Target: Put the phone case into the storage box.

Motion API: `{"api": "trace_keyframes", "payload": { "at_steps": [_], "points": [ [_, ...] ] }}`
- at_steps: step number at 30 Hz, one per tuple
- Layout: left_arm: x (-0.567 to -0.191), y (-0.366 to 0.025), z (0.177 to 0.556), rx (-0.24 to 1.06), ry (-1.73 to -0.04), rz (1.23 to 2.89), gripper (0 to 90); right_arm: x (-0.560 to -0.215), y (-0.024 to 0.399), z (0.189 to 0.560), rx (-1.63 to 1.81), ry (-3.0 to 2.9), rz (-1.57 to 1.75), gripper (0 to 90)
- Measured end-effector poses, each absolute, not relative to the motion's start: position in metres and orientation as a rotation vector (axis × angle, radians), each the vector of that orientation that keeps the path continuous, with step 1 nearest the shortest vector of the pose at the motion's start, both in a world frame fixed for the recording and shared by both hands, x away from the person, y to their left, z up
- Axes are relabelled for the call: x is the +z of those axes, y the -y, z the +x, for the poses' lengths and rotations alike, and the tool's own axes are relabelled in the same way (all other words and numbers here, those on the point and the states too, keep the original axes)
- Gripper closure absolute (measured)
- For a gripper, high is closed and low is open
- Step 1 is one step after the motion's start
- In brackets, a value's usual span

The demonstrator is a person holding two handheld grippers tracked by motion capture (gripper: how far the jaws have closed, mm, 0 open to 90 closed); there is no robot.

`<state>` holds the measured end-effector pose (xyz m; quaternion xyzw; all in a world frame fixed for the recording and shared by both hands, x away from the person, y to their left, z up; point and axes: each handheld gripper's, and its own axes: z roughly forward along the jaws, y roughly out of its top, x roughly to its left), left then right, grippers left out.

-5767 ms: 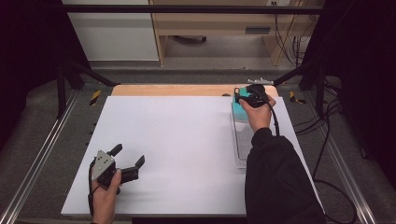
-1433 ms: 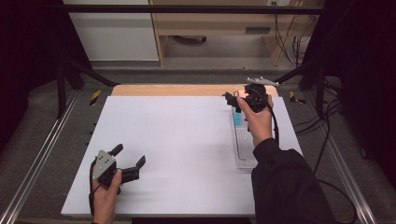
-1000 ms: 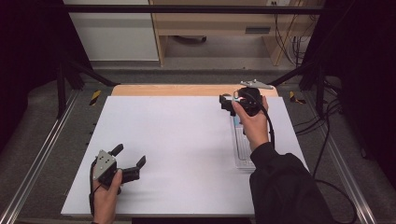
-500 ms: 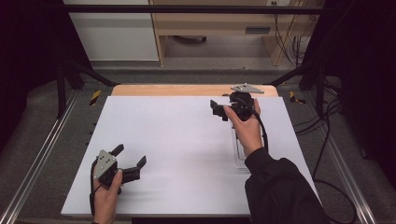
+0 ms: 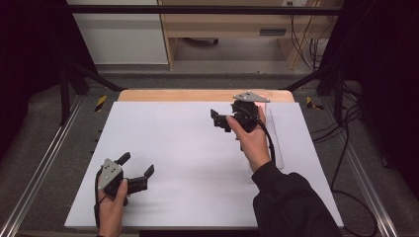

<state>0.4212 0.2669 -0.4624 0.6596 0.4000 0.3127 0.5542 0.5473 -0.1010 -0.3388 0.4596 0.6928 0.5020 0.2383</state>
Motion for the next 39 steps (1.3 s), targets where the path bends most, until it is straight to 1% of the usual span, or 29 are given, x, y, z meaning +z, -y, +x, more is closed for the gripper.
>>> {"api": "trace_keyframes", "payload": {
  "at_steps": [11,22,39],
  "points": [
    [-0.462,-0.270,0.421,0.740,-0.951,1.553,1.0,-0.333,0.090,0.535,1.411,-1.919,1.202,3.9],
    [-0.460,-0.277,0.420,0.751,-0.959,1.544,1.0,-0.338,0.088,0.527,1.408,-1.951,1.181,3.8],
    [-0.456,-0.292,0.416,0.761,-0.967,1.551,1.0,-0.341,0.096,0.511,1.397,-1.982,1.156,3.8]
  ]
}}
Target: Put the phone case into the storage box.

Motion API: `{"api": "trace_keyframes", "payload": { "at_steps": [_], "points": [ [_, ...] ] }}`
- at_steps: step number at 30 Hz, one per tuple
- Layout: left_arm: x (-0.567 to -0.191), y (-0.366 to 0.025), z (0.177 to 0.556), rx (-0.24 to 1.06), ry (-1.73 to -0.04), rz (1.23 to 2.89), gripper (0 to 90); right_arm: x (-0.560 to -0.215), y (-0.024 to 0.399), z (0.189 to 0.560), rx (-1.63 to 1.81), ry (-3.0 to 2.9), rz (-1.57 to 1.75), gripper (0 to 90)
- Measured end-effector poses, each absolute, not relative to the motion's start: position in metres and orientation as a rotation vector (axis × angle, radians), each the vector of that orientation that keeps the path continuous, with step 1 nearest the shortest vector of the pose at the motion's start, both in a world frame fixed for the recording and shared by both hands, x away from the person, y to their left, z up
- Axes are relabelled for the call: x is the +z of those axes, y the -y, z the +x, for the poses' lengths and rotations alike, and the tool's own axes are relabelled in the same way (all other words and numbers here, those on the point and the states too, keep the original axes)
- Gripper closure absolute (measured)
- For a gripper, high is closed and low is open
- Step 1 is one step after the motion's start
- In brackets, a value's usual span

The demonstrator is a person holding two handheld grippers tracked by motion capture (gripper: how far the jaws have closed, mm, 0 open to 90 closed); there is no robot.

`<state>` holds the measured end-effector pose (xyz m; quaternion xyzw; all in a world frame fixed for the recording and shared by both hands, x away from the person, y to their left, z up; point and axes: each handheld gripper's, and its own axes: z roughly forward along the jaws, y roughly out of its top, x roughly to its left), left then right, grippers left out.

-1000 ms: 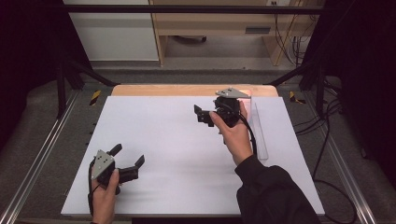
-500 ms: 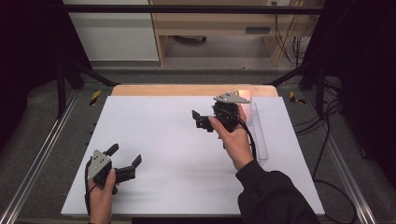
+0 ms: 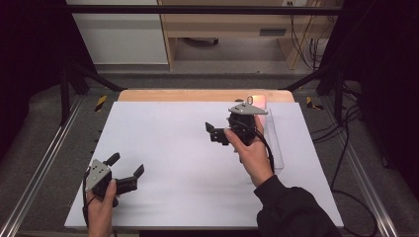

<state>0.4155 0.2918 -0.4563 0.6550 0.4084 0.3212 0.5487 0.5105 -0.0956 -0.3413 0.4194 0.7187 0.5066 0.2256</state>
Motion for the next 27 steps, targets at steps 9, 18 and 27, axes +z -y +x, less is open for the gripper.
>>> {"api": "trace_keyframes", "payload": {
  "at_steps": [9,18,27],
  "points": [
    [-0.457,-0.292,0.416,0.760,-0.969,1.551,1.0,-0.342,0.100,0.502,1.409,-1.986,1.147,3.8],
    [-0.457,-0.292,0.416,0.758,-0.969,1.555,1.0,-0.346,0.107,0.495,1.425,-1.965,1.146,3.8],
    [-0.458,-0.290,0.416,0.755,-0.964,1.561,1.0,-0.348,0.120,0.488,1.437,-1.934,1.137,3.8]
  ]
}}
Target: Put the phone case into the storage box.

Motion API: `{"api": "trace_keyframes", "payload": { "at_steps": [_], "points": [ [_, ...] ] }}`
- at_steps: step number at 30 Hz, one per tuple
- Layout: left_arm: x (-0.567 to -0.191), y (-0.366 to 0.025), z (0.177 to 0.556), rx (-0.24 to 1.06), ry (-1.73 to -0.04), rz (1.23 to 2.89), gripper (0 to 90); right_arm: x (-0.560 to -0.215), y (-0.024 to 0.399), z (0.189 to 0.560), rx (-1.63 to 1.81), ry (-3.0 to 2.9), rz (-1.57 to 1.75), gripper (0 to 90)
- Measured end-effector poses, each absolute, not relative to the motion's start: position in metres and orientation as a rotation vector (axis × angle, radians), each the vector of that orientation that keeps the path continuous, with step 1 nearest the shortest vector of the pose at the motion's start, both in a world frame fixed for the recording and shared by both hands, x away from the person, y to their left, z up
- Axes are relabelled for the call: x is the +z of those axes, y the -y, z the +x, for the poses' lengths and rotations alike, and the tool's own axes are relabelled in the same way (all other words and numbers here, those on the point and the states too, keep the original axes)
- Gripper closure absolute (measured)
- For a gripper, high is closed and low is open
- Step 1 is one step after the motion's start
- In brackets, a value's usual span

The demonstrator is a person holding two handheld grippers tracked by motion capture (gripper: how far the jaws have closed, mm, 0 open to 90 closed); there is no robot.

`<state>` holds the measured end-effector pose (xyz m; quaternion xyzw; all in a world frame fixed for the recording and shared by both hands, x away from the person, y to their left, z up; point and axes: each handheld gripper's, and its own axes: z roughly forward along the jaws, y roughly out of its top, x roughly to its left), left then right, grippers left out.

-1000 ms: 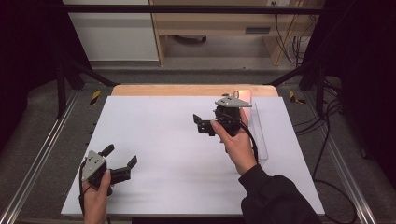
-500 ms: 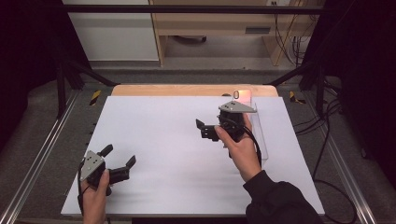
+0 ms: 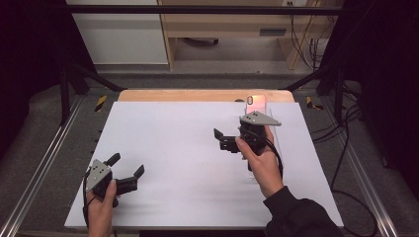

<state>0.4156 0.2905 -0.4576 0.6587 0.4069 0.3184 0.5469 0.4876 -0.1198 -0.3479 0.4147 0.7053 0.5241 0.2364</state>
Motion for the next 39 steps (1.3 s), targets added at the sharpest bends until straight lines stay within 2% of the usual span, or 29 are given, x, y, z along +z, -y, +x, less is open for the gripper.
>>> {"api": "trace_keyframes", "payload": {
  "at_steps": [39],
  "points": [
    [-0.458,-0.290,0.414,0.757,-0.962,1.573,1.0,-0.365,0.217,0.449,1.467,-1.727,1.146,3.8]
  ]
}}
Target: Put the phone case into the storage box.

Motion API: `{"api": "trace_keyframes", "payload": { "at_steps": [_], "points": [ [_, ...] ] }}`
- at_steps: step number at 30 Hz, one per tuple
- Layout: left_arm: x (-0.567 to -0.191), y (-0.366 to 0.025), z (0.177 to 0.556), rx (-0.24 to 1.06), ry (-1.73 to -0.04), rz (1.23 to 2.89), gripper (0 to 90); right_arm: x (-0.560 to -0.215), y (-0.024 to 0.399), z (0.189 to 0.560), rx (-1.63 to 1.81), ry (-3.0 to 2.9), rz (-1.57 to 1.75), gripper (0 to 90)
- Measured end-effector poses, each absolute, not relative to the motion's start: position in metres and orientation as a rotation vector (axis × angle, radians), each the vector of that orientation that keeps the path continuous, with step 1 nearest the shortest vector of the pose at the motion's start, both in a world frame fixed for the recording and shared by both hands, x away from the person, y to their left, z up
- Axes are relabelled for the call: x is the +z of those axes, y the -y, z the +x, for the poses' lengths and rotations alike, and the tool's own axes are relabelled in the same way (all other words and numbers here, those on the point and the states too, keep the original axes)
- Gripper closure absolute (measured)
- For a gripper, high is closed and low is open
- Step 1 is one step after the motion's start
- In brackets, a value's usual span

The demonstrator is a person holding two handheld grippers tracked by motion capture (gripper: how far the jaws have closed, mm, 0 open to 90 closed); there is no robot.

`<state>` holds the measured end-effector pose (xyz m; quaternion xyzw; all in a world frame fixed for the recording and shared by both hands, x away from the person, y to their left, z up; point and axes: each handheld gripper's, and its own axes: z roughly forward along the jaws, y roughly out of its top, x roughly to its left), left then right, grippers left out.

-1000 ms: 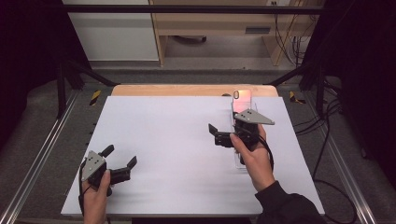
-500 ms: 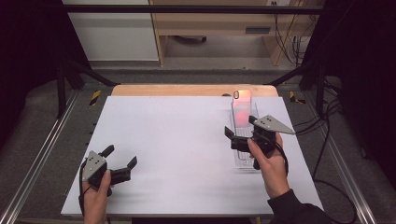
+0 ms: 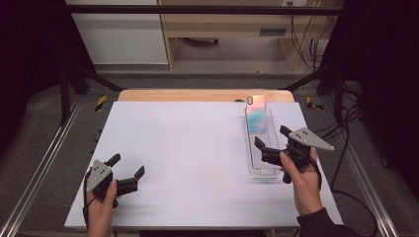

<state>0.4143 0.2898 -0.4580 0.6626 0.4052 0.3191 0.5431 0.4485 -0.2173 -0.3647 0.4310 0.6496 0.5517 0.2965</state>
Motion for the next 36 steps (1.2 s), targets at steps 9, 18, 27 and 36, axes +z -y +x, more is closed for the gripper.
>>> {"api": "trace_keyframes", "payload": {
  "at_steps": [9,18,27,36],
  "points": [
    [-0.458,-0.290,0.414,0.756,-0.961,1.577,1.0,-0.367,0.236,0.443,1.470,-1.698,1.156,3.8],
    [-0.457,-0.291,0.412,0.756,-0.958,1.578,1.0,-0.369,0.252,0.436,1.473,-1.670,1.154,3.9],
    [-0.455,-0.297,0.406,0.766,-0.958,1.570,1.0,-0.374,0.270,0.430,1.488,-1.632,1.167,3.8],
    [-0.455,-0.296,0.406,0.766,-0.952,1.574,1.0,-0.381,0.284,0.423,1.504,-1.617,1.157,3.4]
  ]
}}
